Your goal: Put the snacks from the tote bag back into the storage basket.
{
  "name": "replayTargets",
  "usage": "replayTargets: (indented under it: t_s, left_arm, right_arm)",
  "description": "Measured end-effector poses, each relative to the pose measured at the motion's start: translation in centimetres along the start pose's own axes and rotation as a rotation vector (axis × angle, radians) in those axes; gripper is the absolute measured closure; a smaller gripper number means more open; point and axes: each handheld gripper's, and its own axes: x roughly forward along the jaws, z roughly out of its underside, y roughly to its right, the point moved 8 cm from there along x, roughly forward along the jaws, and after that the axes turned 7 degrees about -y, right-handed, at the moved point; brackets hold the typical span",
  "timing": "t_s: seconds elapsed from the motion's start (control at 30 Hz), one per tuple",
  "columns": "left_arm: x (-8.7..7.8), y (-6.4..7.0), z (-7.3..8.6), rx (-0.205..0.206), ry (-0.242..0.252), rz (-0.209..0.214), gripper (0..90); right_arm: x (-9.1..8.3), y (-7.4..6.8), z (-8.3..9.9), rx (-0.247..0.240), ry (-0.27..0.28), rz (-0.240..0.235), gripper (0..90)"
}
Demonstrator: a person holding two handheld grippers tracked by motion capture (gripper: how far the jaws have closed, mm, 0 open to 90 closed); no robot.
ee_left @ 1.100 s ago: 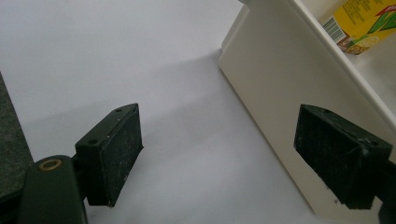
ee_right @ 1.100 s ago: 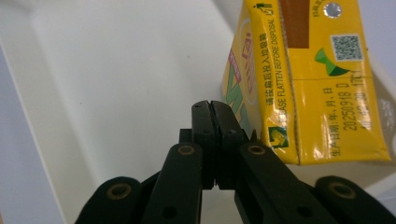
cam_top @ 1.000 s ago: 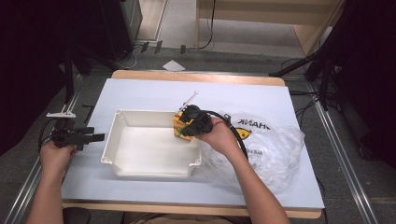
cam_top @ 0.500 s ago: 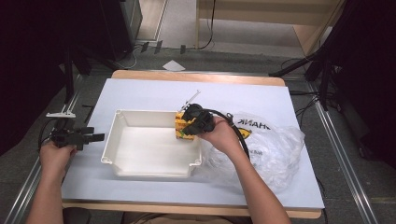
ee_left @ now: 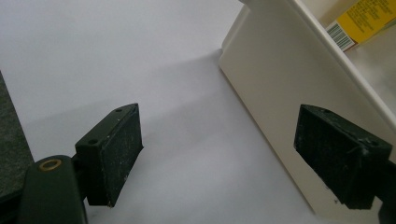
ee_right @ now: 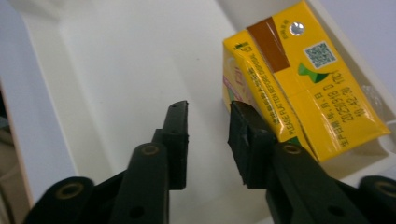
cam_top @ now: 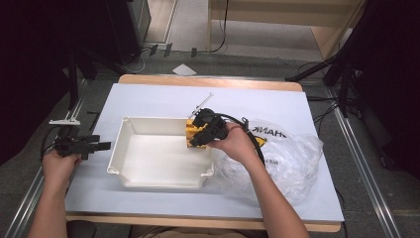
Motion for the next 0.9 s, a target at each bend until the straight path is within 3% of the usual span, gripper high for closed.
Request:
replayTargets:
  t_s: [0.2,0.47,0.7,0.9]
  left_arm:
    - [0.0,0.0,0.0,-0.002,0.002,-0.001,16.2]
    - [0.0,0.0,0.0,0.000,0.001,0.000,16.2]
    - [0.0,0.0,0.0,-0.002,0.002,0.000,16.2]
    - [-0.1,0.0,0.0,-0.002,0.001,0.001,16.2]
  right_arm:
    - [-0.8,-0.8,-0.2,-0.022,0.002,-0.036,52.8]
    - [-1.8,-1.6,-0.6,-0.060,0.029,-0.044,41.9]
    - [-2.9,-1.5,-0.5,-0.072,0.077,-0.027,30.0]
    - [-3.7,-0.9,0.0,-0.072,0.096,-0.003,25.8]
